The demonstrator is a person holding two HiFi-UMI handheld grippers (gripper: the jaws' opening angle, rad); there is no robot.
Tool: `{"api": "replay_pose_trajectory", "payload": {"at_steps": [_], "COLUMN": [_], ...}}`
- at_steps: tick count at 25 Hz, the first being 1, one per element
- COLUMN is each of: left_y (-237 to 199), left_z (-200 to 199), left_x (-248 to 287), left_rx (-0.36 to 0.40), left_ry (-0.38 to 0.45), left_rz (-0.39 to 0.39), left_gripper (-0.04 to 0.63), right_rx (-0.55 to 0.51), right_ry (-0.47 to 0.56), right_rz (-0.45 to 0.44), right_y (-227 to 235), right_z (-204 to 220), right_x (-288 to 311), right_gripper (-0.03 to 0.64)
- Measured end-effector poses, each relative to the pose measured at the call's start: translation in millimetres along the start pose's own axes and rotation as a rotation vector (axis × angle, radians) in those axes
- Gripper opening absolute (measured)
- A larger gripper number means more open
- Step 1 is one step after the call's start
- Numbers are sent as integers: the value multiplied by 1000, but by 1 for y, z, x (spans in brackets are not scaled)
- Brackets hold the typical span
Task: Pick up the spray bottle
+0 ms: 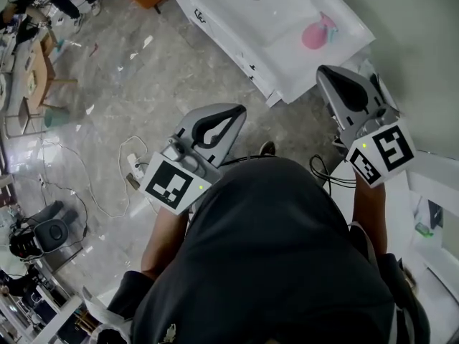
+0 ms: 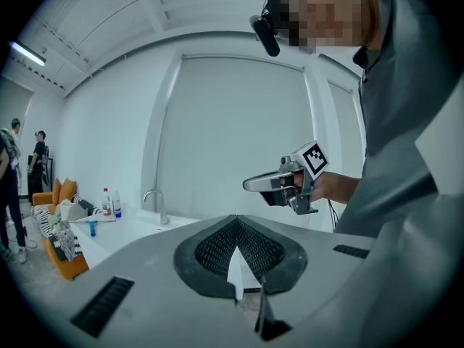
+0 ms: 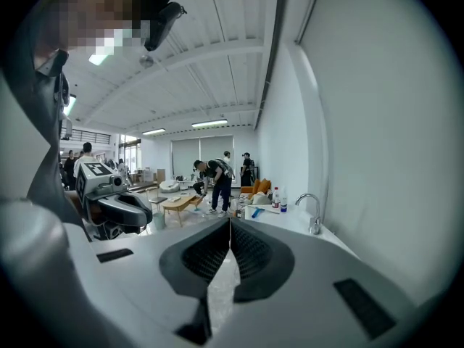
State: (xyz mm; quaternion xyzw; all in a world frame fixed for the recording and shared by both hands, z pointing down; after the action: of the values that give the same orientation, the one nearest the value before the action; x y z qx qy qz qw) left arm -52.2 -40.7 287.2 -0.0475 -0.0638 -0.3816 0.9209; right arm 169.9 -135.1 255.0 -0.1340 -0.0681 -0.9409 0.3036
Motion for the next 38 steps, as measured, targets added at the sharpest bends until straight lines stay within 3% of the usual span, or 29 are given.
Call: {"api": "replay_pose_trajectory", "payload": {"at_steps": [21, 32, 38], "left_y": [-115, -158, -165], "left_z": [-4, 5, 12], "left_x": [-23, -43, -33], "left_rx": [20, 25, 22], "left_ry": [-8, 14, -11], "left_rz": [201, 231, 206], "left_gripper": [5, 5, 5], "right_rx": [59, 51, 50], "right_ry": [-13, -5, -29], "right_rz": [188, 229, 190], "right_y": [-38, -58, -48], "right_z": [-26, -34, -26], "right_x": [73, 110, 113], "right_gripper": [9, 9, 9]}}
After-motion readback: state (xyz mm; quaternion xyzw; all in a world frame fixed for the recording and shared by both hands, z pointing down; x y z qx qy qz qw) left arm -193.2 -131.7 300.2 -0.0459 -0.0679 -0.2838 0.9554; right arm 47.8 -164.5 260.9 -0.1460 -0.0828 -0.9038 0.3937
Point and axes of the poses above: the fingertips, and each gripper's own axes: x forward along the fingers, y to its right, z out of its underside, the point moved 8 cm from there along -x, backward along the fingers, and after that the axes turned 3 degrees about x, right-handed, at the moved point
